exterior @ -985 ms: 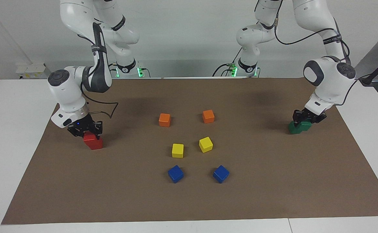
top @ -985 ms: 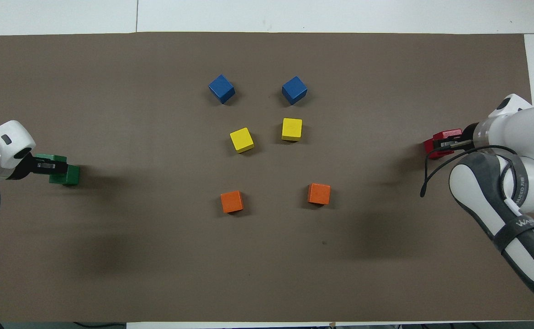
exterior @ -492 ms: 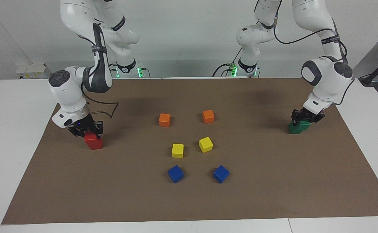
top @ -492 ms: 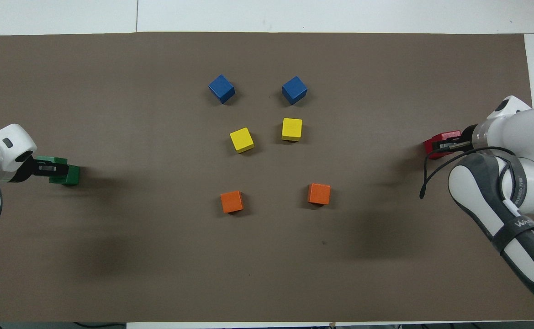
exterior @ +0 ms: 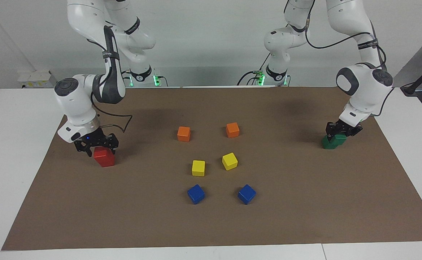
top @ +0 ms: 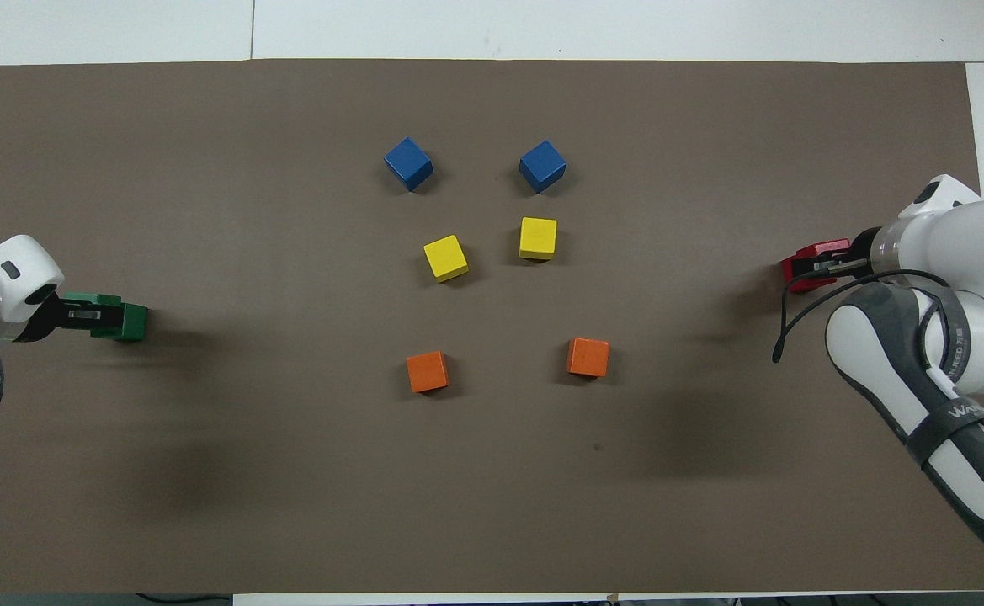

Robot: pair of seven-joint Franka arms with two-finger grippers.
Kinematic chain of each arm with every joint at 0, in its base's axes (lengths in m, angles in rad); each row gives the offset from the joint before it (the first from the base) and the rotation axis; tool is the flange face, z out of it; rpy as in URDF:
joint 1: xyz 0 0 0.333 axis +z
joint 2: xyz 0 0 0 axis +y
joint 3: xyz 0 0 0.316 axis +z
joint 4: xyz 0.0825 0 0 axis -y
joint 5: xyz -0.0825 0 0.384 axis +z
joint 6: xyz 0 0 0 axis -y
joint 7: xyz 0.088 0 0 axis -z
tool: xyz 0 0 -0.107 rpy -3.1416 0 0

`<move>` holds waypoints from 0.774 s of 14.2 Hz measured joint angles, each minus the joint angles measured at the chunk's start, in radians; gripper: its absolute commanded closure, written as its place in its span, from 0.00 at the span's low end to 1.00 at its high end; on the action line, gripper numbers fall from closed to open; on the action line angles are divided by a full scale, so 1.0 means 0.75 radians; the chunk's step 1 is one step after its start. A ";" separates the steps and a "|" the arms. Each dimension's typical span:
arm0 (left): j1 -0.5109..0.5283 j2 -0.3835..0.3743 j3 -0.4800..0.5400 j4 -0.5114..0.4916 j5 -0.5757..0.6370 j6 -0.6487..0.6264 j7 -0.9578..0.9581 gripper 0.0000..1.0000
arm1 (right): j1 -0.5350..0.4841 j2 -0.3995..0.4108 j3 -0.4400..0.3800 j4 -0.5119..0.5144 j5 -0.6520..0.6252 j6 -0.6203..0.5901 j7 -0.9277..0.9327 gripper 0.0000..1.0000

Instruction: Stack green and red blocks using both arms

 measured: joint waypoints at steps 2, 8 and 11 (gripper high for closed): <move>0.000 0.000 -0.001 -0.003 0.000 0.000 0.000 0.00 | 0.003 -0.006 0.003 0.057 0.000 -0.097 0.027 0.00; -0.001 -0.001 -0.004 0.025 0.000 -0.021 0.002 0.00 | 0.139 -0.246 0.012 0.299 0.034 -0.625 0.248 0.00; -0.001 -0.009 -0.008 0.205 -0.001 -0.210 0.002 0.00 | 0.154 -0.379 0.015 0.335 0.047 -0.834 0.262 0.00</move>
